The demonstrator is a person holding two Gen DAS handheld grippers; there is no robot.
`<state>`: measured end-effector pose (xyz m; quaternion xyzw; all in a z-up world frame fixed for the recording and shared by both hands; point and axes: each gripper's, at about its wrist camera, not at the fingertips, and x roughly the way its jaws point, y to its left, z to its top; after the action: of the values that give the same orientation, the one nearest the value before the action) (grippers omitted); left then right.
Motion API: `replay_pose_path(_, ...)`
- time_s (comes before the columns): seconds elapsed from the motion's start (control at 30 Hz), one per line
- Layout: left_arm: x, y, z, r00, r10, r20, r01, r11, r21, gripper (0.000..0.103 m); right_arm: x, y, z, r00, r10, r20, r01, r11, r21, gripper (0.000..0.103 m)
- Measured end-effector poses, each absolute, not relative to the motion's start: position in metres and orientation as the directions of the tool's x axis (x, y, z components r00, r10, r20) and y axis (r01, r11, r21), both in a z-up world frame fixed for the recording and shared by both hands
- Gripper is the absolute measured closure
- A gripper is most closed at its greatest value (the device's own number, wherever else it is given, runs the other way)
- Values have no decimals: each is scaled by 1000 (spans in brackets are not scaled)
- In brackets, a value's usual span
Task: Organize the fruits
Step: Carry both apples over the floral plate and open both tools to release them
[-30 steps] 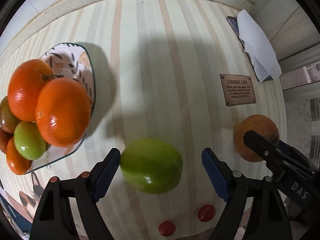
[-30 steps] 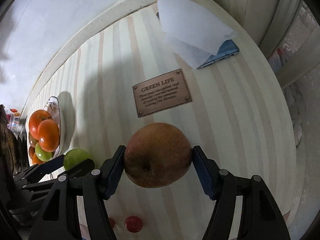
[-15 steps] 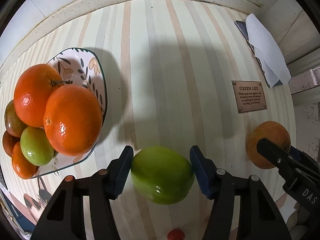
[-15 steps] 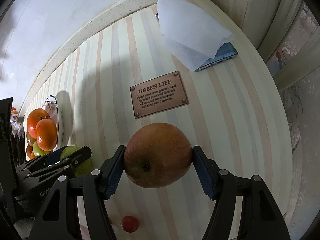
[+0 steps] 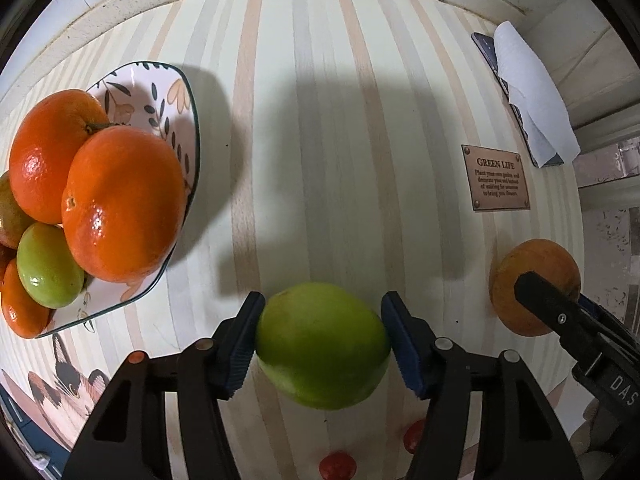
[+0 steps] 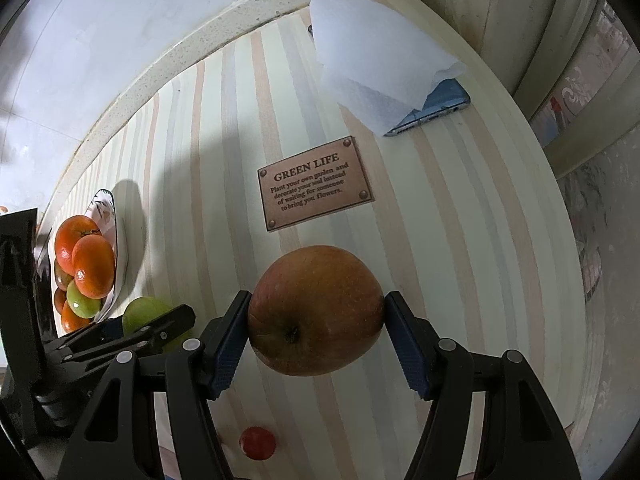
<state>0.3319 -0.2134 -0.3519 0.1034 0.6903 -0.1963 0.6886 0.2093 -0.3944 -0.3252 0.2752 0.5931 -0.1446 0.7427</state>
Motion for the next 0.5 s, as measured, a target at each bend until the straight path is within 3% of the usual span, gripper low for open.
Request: replay_pose_path(0.5, 318, -194, -329, 49, -133, -990, 423, 900, -100, 45, 208, -393, -318, 261, 89, -961, 518, 828, 217, 34)
